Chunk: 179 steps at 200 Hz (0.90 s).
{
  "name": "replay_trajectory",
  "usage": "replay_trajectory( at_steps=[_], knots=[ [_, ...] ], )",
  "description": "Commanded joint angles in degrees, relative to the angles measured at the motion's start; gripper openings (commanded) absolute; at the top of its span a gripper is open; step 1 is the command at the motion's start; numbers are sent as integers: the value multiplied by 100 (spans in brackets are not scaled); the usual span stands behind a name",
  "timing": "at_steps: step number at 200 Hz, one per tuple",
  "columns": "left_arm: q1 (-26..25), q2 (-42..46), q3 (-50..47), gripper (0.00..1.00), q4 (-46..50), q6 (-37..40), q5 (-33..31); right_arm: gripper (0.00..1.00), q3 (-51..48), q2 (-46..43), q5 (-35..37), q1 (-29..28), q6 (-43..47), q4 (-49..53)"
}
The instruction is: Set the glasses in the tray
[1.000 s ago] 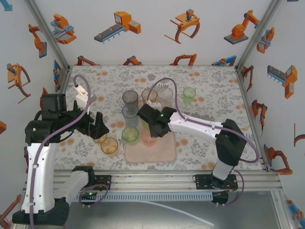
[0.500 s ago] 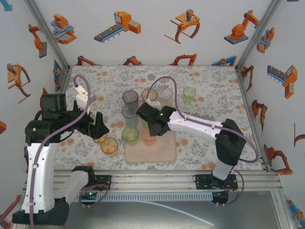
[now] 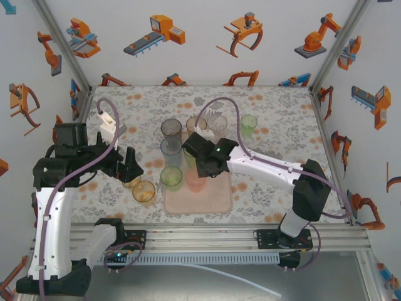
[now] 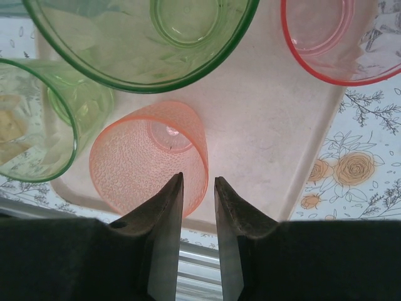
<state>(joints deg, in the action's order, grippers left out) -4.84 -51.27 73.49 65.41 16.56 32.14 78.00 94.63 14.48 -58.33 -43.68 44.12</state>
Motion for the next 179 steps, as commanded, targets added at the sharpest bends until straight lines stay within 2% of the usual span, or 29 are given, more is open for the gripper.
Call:
replay_trajectory(
  at_steps=[1, 17, 61, 89, 130, 179],
  knots=[
    [30, 48, 147, 97, 106, 50, -25, 29, -81, -309, 115, -38, 40, 153],
    [34, 106, 124, 97, -22, -28, -305, 29, -125, -453, 183, -39, 19, 182],
    [134, 75, -32, 97, -500, -612, -1730, 29, 101, -852, 346, -123, 38, 438],
    [300, -40, 21, 97, -605, -849, -1776, 29, 554, -793, 506, -401, 48, 703],
    [567, -45, -186, 97, -639, -983, -1955, 29, 1131, -330, 392, -1013, 177, 436],
    [1111, -64, -328, 97, -664, -1121, -1956, 29, 1879, 606, -195, -1453, 678, -206]
  ],
)
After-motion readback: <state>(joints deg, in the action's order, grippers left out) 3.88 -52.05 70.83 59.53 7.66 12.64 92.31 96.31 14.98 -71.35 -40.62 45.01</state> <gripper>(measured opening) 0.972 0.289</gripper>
